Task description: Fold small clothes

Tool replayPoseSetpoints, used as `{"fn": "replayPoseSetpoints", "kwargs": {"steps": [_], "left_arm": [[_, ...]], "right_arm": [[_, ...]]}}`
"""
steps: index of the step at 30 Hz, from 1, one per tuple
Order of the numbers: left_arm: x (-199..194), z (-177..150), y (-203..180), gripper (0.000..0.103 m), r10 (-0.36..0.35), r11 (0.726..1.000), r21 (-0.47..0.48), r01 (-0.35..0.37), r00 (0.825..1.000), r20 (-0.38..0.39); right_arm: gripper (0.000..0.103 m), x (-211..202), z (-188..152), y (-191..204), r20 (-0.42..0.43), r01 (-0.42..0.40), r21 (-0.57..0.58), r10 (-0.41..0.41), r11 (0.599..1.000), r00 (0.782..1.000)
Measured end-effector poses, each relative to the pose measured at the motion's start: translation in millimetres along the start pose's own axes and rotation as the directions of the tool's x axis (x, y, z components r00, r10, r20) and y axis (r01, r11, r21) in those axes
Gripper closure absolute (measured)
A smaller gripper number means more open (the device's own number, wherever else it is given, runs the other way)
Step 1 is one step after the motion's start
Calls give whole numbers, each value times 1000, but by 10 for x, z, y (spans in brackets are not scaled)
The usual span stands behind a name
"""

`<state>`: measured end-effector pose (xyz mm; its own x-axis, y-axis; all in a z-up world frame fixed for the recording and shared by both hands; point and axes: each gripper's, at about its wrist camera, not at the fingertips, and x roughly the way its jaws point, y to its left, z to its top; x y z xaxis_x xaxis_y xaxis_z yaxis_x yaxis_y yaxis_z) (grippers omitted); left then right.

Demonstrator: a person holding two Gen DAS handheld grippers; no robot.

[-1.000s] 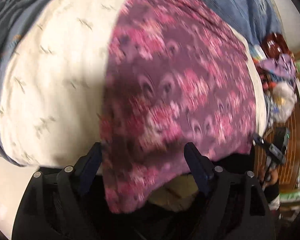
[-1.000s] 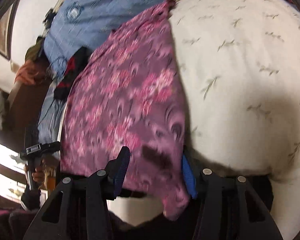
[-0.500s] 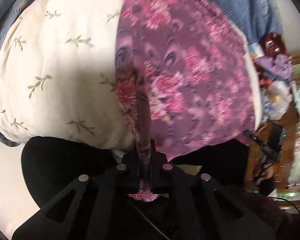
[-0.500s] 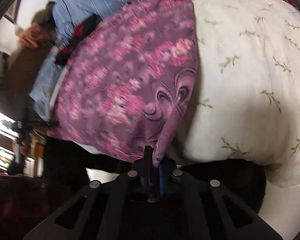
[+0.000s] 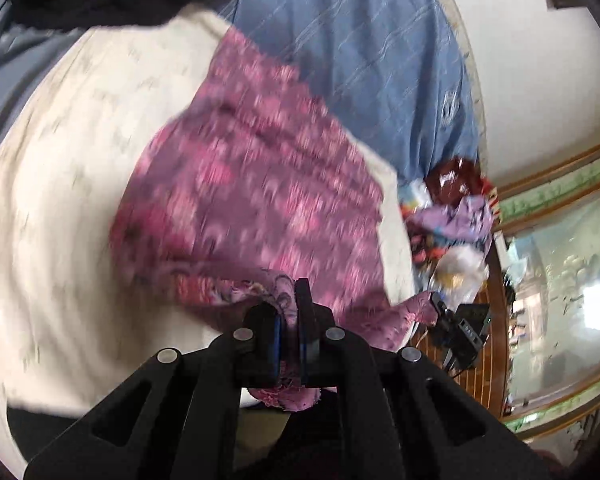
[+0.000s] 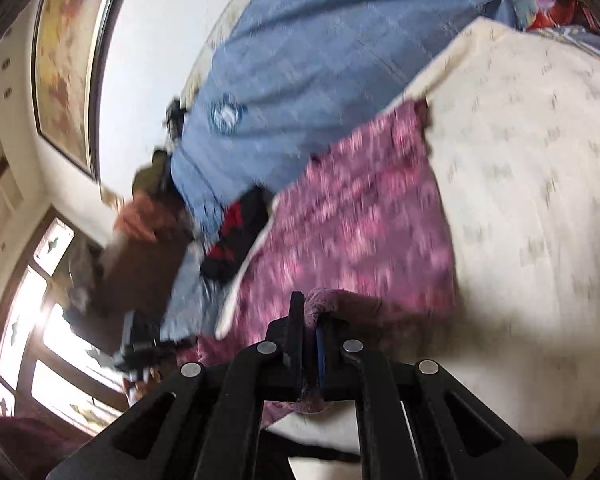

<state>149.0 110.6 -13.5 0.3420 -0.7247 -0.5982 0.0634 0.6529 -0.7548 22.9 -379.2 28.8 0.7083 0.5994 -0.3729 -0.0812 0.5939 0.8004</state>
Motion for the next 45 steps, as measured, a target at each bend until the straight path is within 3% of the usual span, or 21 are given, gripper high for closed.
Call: {"fn": "replayPoseSetpoints", "kwargs": {"steps": [12,21,24,27,29,31,33,36,37,38,39,41,43,45], "left_arm": [[499,1381,23,99,13,998,-67,-3,989,148],[1167,2186,297,99,74,985,-164,-57,992,100],[1304,2433,409,99,65,972,-230,-39,992,106],[1398,2673,453,99,103,961,-267,-67,987,123],[1472,2761,542,99,83,944,-326,-47,992,96],[1474,2790,590,98,47,933,-361,-15,996,80],[1399,2806,564,93,16,940,-340,13,997,82],[1176,2813,552,58,29,935,-353,30,987,160],[1070,2819,565,39,38,926,-374,42,978,205],[1004,2822,587,31,35,919,-390,59,973,230],[970,2818,592,31,30,915,-398,65,973,229],[970,2795,539,31,45,930,-366,27,981,187],[1011,2681,389,31,142,964,-242,-110,982,121],[1092,2526,286,31,169,979,-122,-160,984,60]], "right_arm": [[99,801,1157,-388,153,-26,90,12,996,988],[99,1466,1653,-862,137,47,198,-75,979,988],[99,1565,1791,-994,160,56,237,-96,970,982],[98,1658,1948,-1153,185,56,294,-114,954,976],[94,1726,2015,-1265,158,114,345,-177,932,971],[94,1761,2031,-1327,132,132,364,-191,922,973],[94,1747,2025,-1327,126,133,355,-188,926,974],[93,1674,2016,-1320,152,101,358,-165,928,975],[93,1645,2010,-1349,171,66,381,-141,922,975],[89,1597,1999,-1368,197,41,405,-131,914,972],[77,1551,1987,-1376,225,37,418,-143,908,964],[65,1424,1973,-1396,274,7,439,-141,898,951],[64,1289,1981,-1390,304,2,427,-146,904,941],[62,1285,1997,-1321,223,106,371,-199,923,954]]}}
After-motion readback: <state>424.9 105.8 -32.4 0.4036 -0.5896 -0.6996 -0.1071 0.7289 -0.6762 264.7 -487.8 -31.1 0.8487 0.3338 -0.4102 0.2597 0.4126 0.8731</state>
